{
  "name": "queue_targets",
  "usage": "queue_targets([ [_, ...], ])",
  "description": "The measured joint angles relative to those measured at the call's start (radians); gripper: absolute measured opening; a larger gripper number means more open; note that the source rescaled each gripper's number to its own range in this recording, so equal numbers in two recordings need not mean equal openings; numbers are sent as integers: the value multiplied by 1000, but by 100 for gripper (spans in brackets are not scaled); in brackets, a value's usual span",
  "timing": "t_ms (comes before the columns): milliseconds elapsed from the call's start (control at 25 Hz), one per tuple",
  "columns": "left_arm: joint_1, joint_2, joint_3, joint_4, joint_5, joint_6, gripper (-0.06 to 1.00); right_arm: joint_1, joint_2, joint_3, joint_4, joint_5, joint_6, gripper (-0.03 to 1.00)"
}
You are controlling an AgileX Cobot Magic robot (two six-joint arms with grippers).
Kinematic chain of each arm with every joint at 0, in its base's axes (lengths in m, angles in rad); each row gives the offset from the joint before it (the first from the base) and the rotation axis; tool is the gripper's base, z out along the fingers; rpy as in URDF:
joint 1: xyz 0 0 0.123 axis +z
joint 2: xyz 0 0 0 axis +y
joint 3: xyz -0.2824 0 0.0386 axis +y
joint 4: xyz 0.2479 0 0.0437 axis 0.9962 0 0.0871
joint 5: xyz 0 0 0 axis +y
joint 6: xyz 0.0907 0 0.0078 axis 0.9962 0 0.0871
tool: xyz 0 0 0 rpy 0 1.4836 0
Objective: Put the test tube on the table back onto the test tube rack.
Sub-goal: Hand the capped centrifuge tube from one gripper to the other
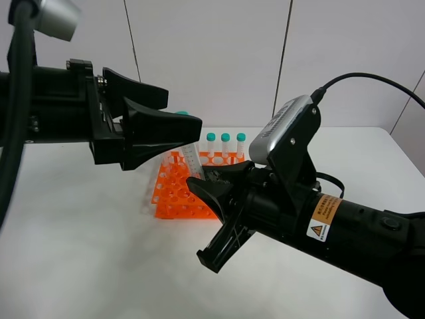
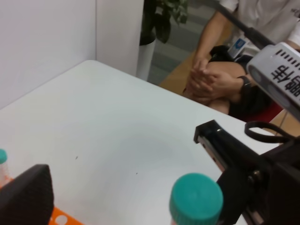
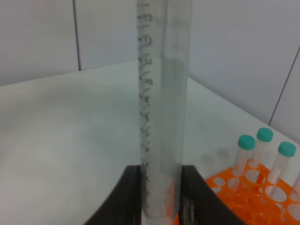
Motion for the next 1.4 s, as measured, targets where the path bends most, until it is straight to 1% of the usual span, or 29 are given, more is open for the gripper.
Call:
queue_targets([
  [200,0,4,0,-9,21,25,100,0,0,0,0,0,0,3],
  [240,0,4,0,-9,28,28,99,0,0,0,0,-1,0,3],
  [320,0,4,0,-9,36,32,92,0,0,0,0,-1,0,3],
  [360,0,4,0,-9,39,34,84,0,0,0,0,-1,0,3],
  [440,0,4,0,-9,47,46,62,0,0,0,0,-2,0,3],
  [560,0,4,0,-9,71,71,15,0,0,0,0,-2,0,3],
  [600,0,4,0,-9,77,81,4,0,0,0,0,-3,0,3],
  [640,0,4,0,-10,80,89,0,0,0,0,-1,-4,0,3],
  [840,0,4,0,-43,81,109,0,0,0,0,-1,-22,0,3],
  [1120,0,5,0,-54,79,131,0,0,0,0,0,-27,0,3],
  [1320,0,6,0,-118,77,147,0,0,-1,0,-3,-53,3,3],
  [1400,0,6,0,-123,77,156,0,0,-1,0,-9,-55,4,3],
])
